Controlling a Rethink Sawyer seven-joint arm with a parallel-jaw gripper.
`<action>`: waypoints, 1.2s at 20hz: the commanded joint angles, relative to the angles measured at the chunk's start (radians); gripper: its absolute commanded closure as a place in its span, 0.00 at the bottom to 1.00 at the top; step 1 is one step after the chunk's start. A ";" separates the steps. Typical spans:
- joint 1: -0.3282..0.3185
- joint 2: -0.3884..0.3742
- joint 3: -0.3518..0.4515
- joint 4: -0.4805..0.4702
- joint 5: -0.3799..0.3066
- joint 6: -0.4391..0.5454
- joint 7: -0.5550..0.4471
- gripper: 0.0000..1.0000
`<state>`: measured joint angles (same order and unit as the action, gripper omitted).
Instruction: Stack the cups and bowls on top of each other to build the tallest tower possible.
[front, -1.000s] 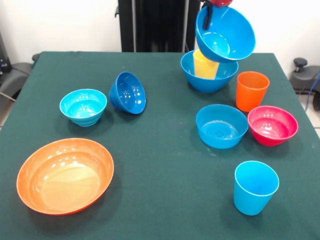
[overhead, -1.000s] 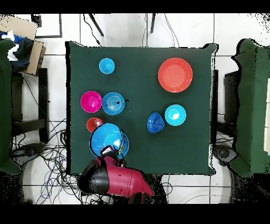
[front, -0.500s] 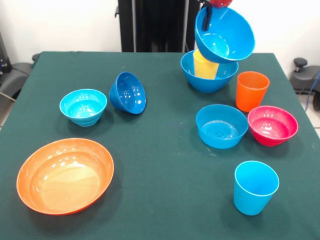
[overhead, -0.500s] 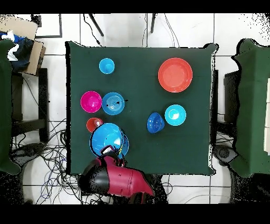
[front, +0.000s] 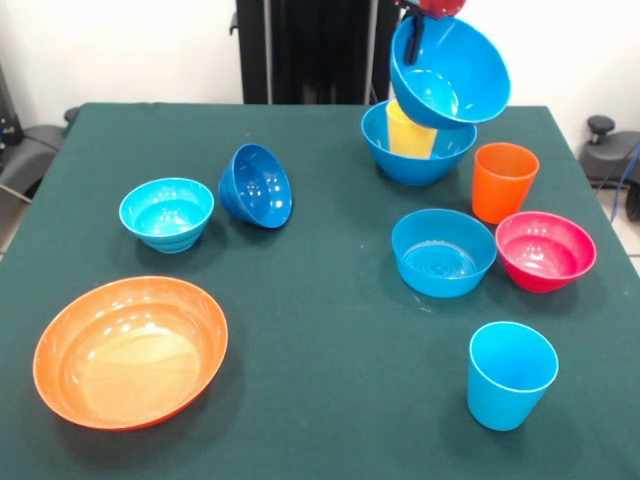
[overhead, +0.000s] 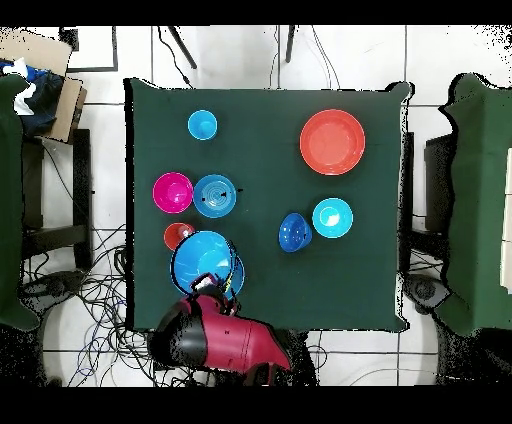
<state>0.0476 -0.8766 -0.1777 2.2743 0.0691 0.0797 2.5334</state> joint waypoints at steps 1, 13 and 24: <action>0.005 0.099 0.057 0.048 -0.055 -0.112 0.095 1.00; -0.020 0.157 0.067 0.064 -0.093 -0.224 0.103 1.00; -0.021 0.154 0.065 0.058 -0.091 -0.215 0.098 1.00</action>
<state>0.0408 -0.7601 -0.1771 2.3074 0.0110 -0.1216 2.5334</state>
